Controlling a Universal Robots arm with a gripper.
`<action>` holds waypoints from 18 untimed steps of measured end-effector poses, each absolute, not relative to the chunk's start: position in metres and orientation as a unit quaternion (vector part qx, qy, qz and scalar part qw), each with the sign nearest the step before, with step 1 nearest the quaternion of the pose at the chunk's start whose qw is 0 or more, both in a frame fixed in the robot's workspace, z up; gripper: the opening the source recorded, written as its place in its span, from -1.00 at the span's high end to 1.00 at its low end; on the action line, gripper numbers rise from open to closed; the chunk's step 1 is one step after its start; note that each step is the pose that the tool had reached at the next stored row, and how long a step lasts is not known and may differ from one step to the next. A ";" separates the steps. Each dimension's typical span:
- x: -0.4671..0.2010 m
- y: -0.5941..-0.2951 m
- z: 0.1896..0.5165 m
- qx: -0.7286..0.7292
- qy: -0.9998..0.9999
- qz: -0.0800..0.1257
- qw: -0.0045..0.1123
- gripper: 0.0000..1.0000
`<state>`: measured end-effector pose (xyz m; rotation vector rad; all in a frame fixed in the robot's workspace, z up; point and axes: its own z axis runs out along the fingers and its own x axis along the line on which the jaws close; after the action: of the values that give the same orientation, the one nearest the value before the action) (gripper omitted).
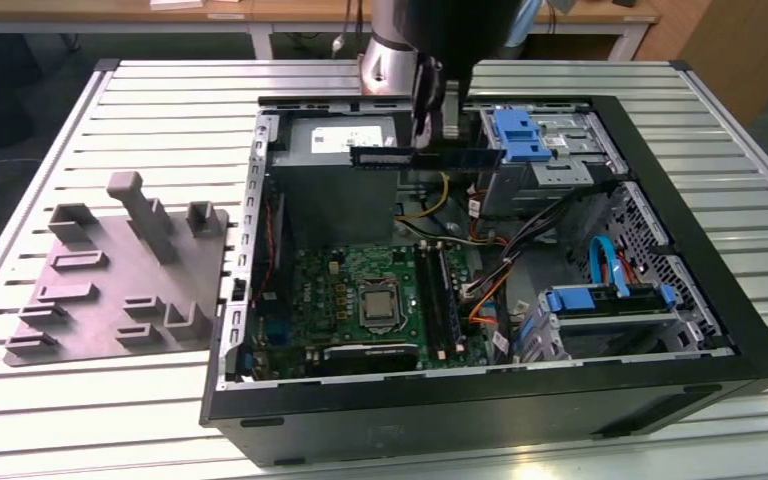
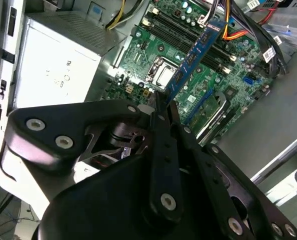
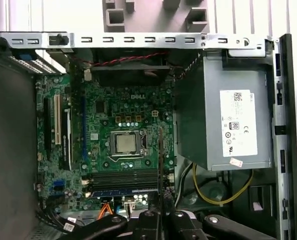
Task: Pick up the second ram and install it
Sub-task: 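Pick up the second ram and move it above second insertion slot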
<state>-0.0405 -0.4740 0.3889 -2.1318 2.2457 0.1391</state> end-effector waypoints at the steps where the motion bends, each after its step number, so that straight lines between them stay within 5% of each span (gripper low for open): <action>1: -0.040 -0.474 0.387 -0.688 0.724 0.045 0.021 0.72; 18: -0.040 -0.477 0.356 -0.688 0.724 0.045 0.021 0.72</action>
<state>-0.0399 -0.4773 0.3560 -2.1319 2.2455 0.1392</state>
